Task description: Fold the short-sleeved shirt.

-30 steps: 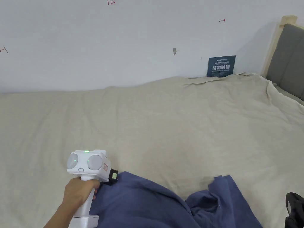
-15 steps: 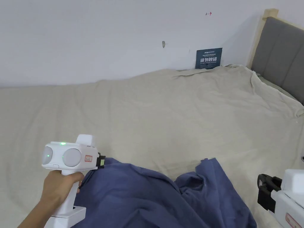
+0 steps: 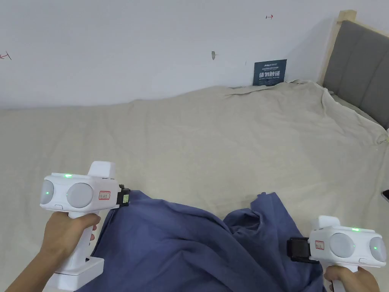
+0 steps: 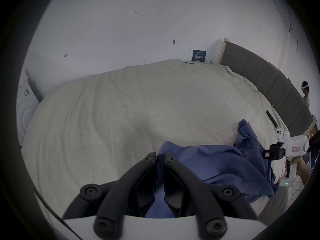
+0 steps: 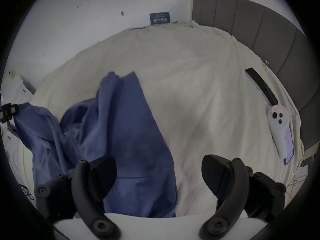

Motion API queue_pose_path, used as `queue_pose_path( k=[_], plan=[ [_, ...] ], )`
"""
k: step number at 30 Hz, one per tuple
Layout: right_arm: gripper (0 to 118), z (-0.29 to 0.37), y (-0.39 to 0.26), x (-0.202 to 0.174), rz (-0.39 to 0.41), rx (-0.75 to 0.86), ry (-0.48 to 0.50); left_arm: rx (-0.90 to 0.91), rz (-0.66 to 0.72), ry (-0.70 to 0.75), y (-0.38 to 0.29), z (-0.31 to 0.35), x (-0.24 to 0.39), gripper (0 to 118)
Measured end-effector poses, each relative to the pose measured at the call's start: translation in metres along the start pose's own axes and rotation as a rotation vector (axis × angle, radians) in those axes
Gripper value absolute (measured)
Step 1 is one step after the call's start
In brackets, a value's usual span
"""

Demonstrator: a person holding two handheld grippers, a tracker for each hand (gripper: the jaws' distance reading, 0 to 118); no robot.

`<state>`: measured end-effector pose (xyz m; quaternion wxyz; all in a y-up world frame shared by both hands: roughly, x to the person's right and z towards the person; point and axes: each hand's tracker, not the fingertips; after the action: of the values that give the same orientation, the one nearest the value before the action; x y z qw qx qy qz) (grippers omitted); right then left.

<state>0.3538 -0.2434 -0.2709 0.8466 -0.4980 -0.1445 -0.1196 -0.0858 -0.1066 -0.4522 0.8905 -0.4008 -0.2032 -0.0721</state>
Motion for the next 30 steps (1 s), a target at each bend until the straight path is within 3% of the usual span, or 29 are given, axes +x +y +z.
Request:
queue_pose_path(
  k=[6,7,9,16,24,30],
  plan=[
    [53,-0.017,0.006,-0.009,-0.002,-0.049,0.019,0.004,0.015,-0.003,-0.003,0.002,0.000,6],
    [42,-0.016,0.007,-0.009,0.001,-0.051,0.018,0.006,0.016,-0.004,-0.003,0.003,0.000,6],
    [4,-0.012,0.007,-0.010,0.016,-0.029,0.016,0.005,0.020,-0.005,-0.003,-0.001,-0.004,6],
    [4,0.032,0.001,-0.011,0.034,0.067,0.050,0.003,0.032,0.005,-0.008,0.001,-0.010,6],
    [3,0.107,0.003,-0.001,0.024,0.250,0.184,0.048,0.092,0.040,-0.017,0.028,-0.029,6],
    [3,0.174,0.033,-0.017,0.062,0.422,0.270,0.145,0.173,0.080,-0.014,0.076,-0.054,6]
  ],
)
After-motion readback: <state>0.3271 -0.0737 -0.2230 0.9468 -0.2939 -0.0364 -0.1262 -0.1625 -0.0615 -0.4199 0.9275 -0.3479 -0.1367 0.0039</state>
